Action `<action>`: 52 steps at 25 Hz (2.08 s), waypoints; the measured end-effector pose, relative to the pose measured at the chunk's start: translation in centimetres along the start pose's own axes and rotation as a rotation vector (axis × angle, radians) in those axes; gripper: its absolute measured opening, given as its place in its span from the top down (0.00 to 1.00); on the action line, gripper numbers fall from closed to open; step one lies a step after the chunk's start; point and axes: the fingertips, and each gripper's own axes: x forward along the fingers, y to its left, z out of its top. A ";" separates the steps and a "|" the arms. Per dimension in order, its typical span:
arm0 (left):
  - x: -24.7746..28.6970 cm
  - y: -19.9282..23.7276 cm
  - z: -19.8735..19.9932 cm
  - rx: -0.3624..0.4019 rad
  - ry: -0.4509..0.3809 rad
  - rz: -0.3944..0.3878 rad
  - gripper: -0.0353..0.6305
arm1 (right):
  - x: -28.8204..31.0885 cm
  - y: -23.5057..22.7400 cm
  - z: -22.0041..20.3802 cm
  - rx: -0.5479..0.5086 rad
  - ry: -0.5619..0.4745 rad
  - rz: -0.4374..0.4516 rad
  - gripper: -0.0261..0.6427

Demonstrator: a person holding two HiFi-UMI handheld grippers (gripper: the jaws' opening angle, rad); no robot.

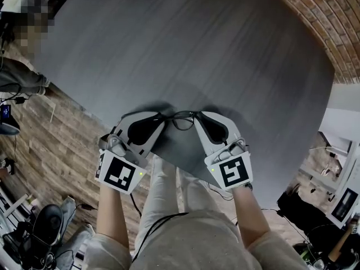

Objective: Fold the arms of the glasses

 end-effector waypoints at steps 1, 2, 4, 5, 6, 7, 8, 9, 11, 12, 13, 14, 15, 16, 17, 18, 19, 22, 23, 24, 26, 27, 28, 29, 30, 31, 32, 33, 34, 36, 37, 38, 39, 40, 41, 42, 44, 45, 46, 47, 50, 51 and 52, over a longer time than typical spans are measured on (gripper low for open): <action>-0.2 0.3 0.3 -0.017 -0.025 0.011 0.88 | 0.0 0.0 0.1 0.003 -0.003 0.000 0.91; -0.5 0.7 0.4 -0.035 -0.045 0.024 0.88 | 0.0 0.0 0.2 0.006 -0.008 0.000 0.91; -1.1 1.3 0.4 -0.063 -0.066 0.051 0.88 | -0.1 -0.1 0.5 0.014 -0.021 -0.002 0.91; -1.3 1.6 0.3 -0.071 -0.071 0.063 0.88 | -0.1 -0.1 0.7 0.021 -0.028 -0.004 0.91; -1.5 1.9 0.2 -0.078 -0.074 0.074 0.88 | -0.2 -0.2 0.9 0.030 -0.035 -0.007 0.91; -1.7 2.1 0.1 -0.088 -0.077 0.084 0.88 | -0.3 -0.3 1.1 0.039 -0.041 -0.010 0.91; -1.9 2.3 0.0 -0.102 -0.079 0.096 0.88 | -0.5 -0.4 1.2 0.046 -0.045 -0.013 0.91; -2.0 2.5 -0.1 -0.122 -0.082 0.108 0.88 | -0.7 -0.6 1.4 0.053 -0.048 -0.017 0.94; -2.3 2.9 -0.1 -0.174 -0.088 0.134 0.88 | -1.0 -1.0 1.7 0.068 -0.057 -0.024 0.96; -2.5 3.1 -0.1 -0.199 -0.091 0.148 0.89 | -1.1 -1.2 1.9 0.074 -0.062 -0.026 0.96; -2.7 3.3 0.0 -0.216 -0.096 0.162 0.89 | -1.3 -1.3 2.1 0.078 -0.068 -0.028 0.96; -2.9 3.6 0.1 -0.228 -0.101 0.178 0.89 | -1.4 -1.5 2.4 0.078 -0.075 -0.031 0.96; -3.1 3.9 0.3 -0.238 -0.108 0.196 0.90 | -1.4 -1.7 2.8 0.077 -0.084 -0.033 0.96; -3.4 4.2 0.6 -0.246 -0.114 0.215 0.91 | -1.6 -1.9 3.2 0.076 -0.092 -0.035 0.96; -3.6 4.4 0.8 -0.253 -0.121 0.233 0.91 | -1.7 -2.0 3.5 0.076 -0.101 -0.036 0.96; -3.9 4.6 1.1 -0.257 -0.126 0.251 0.92 | -2.0 -2.1 3.9 0.077 -0.110 -0.036 0.96; -4.2 4.8 1.4 -0.263 -0.131 0.268 0.93 | -2.2 -2.2 4.4 0.079 -0.119 -0.037 0.96; -5.3 5.5 2.4 -0.290 -0.159 0.309 0.95 | -2.8 -2.8 5.9 0.077 -0.158 -0.047 0.96; -5.6 5.8 2.8 -0.296 -0.172 0.322 0.95 | -3.0 -3.1 6.4 0.067 -0.179 -0.050 0.96; -6.0 6.1 3.3 -0.301 -0.187 0.336 0.95 | -3.2 -3.4 7.0 0.060 -0.198 -0.053 0.96; -6.8 6.7 4.3 -0.310 -0.220 0.369 0.95 | -3.6 -3.9 8.3 0.067 -0.232 -0.059 0.96; -7.3 7.1 4.8 -0.313 -0.230 0.387 0.95 | -3.8 -4.2 9.0 0.071 -0.247 -0.062 0.96; -7.8 7.4 5.3 -0.315 -0.240 0.405 0.95 | -4.1 -4.4 9.8 0.074 -0.261 -0.065 0.96; -8.3 7.9 6.0 -0.315 -0.254 0.424 0.95 | -4.3 -4.6 10.5 0.073 -0.273 -0.067 0.96; -8.7 8.3 6.6 -0.316 -0.268 0.441 0.95 | -4.5 -4.8 11.2 0.073 -0.283 -0.069 0.96; -9.2 8.6 7.2 -0.317 -0.280 0.458 0.95 | -4.8 -5.0 11.8 0.072 -0.293 -0.070 0.96; -9.6 9.0 7.7 -0.319 -0.290 0.473 0.95 | -5.0 -5.2 12.5 0.070 -0.303 -0.071 0.96; -10.1 9.3 8.2 -0.322 -0.300 0.486 0.95 | -5.3 -5.3 13.1 0.069 -0.312 -0.073 0.96; -10.6 9.5 8.7 -0.324 -0.309 0.498 0.95 | -5.6 -5.4 13.8 0.067 -0.321 -0.074 0.96; -11.6 9.9 9.7 -0.319 -0.327 0.515 0.95 | -6.2 -5.4 15.0 0.062 -0.340 -0.075 0.96; -12.0 10.0 10.3 -0.313 -0.335 0.521 0.95 | -6.4 -5.4 15.6 0.059 -0.348 -0.074 0.96; -12.4 10.1 10.8 -0.308 -0.342 0.526 0.95 | -6.7 -5.4 16.2 0.057 -0.357 -0.073 0.96; -12.8 10.1 11.2 -0.303 -0.350 0.531 0.95 | -6.9 -5.3 16.7 0.056 -0.364 -0.073 0.96; -13.1 10.2 11.7 -0.300 -0.358 0.537 0.95 | -7.2 -5.3 17.2 0.055 -0.372 -0.073 0.96; -13.5 10.3 12.1 -0.298 -0.366 0.544 0.95 | -7.4 -5.3 17.7 0.055 -0.380 -0.073 0.96; -13.9 10.5 12.6 -0.298 -0.373 0.551 0.95 | -7.6 -5.3 18.2 0.055 -0.389 -0.073 0.96; -14.5 10.8 13.3 -0.301 -0.388 0.564 0.95 | -8.0 -5.4 19.1 0.051 -0.402 -0.076 0.96; -14.9 10.9 13.6 -0.303 -0.394 0.568 0.95 | -8.1 -5.3 19.5 0.048 -0.408 -0.076 0.96; -15.2 11.0 13.8 -0.304 -0.399 0.573 0.95 | -8.3 -5.3 19.9 0.046 -0.413 -0.077 0.96; -15.5 11.1 14.0 -0.306 -0.403 0.577 0.95 | -8.4 -5.2 20.2 0.046 -0.418 -0.077 0.96; -16.5 11.5 14.8 -0.314 -0.414 0.596 0.95 | -9.0 -5.1 21.3 0.052 -0.435 -0.073 0.96; -16.8 11.7 15.1 -0.317 -0.419 0.603 0.95 | -9.1 -5.1 21.7 0.051 -0.439 -0.071 0.96; -17.2 11.9 15.4 -0.318 -0.423 0.609 0.95 | -9.3 -5.0 22.0 0.048 -0.444 -0.070 0.96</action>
